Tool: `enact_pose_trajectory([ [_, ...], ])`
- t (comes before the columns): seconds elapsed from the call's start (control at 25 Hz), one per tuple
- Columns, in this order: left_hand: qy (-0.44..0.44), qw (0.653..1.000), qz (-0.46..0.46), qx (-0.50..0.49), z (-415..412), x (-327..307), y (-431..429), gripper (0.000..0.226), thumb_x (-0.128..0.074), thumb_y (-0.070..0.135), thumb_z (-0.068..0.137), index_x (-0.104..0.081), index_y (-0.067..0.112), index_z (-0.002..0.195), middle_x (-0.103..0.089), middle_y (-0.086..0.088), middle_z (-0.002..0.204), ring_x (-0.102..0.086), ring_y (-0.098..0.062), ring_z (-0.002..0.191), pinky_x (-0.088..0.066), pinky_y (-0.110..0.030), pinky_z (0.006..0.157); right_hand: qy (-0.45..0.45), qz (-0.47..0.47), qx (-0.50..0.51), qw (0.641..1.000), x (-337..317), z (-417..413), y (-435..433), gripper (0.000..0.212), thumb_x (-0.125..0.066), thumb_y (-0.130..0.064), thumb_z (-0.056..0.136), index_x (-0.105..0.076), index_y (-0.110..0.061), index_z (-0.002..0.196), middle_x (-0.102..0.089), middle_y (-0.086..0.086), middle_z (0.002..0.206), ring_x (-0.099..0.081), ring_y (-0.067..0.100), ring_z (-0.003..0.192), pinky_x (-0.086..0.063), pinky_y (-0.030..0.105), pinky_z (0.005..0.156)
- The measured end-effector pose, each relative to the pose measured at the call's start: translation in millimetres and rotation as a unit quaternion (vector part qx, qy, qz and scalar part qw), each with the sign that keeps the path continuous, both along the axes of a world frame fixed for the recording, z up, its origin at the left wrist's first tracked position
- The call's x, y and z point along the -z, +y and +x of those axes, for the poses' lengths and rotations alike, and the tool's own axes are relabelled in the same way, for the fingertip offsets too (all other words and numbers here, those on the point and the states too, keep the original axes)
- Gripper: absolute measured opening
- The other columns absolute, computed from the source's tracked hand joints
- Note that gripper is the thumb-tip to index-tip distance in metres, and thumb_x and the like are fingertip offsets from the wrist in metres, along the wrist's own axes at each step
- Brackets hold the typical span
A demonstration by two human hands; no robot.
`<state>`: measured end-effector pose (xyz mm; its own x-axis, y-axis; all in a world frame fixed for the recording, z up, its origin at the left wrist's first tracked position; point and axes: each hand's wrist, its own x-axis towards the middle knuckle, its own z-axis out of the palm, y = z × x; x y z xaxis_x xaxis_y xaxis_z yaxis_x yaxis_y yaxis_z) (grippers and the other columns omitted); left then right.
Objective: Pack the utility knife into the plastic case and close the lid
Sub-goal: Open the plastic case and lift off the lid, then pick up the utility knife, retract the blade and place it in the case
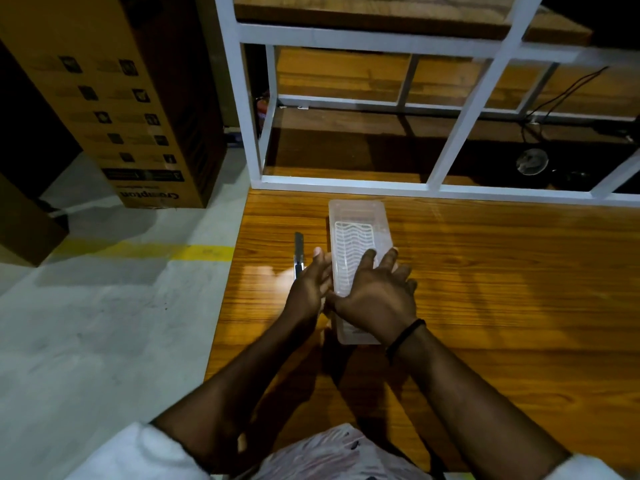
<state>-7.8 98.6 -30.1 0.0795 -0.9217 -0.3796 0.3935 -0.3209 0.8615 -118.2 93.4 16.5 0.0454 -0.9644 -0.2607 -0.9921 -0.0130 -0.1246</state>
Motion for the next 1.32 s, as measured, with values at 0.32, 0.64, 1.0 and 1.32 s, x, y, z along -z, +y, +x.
enact_pose_trajectory([
  [0.32, 0.011, 0.999, 0.026, 0.031, 10, 5, -2, 0.060, -0.040, 0.051, 0.102, -0.046, 0.016, 0.150, -0.059, -0.005, 0.146, -0.059, -0.021, 0.131, -0.045, -0.044, 0.114, -0.448, 0.074, 0.111, 0.884, -31, -50, -17, 0.040, -0.065, -0.045, 0.082, -0.063, -0.024, 0.115, -0.071, -0.006, 0.112, -0.067, 0.021, 0.099, -0.055, 0.044, 0.089],
  [0.64, 0.047, 0.998, 0.030, 0.016, 9, -2, 3, 0.054, -0.037, 0.040, 0.106, -0.047, 0.006, 0.147, -0.055, -0.012, 0.149, -0.051, -0.027, 0.140, -0.038, -0.044, 0.119, -0.411, -0.043, 0.226, 0.882, -27, -142, -22, 0.031, -0.065, -0.004, 0.087, -0.070, -0.015, 0.116, -0.074, 0.003, 0.106, -0.071, 0.022, 0.089, -0.059, 0.050, 0.081],
  [1.0, -0.019, 1.000, 0.012, 0.017, 14, 4, 25, 0.056, -0.039, 0.044, 0.105, -0.048, 0.009, 0.148, -0.053, -0.008, 0.152, -0.048, -0.023, 0.142, -0.035, -0.044, 0.122, -0.192, -0.103, 0.272, 0.937, 43, -164, -42, 0.021, -0.060, -0.017, 0.094, -0.065, -0.008, 0.113, -0.068, 0.018, 0.111, -0.061, 0.033, 0.089, -0.049, 0.033, 0.064],
  [1.32, -0.081, 0.996, 0.021, -0.004, 30, 10, 44, 0.049, -0.048, 0.046, 0.102, -0.058, 0.018, 0.140, -0.058, -0.007, 0.147, -0.058, -0.022, 0.132, -0.042, -0.047, 0.116, -0.080, -0.179, 0.219, 0.956, 52, -140, -41, 0.032, -0.061, -0.025, 0.096, -0.065, -0.011, 0.124, -0.054, 0.024, 0.135, -0.046, 0.048, 0.125, -0.042, 0.058, 0.102],
])
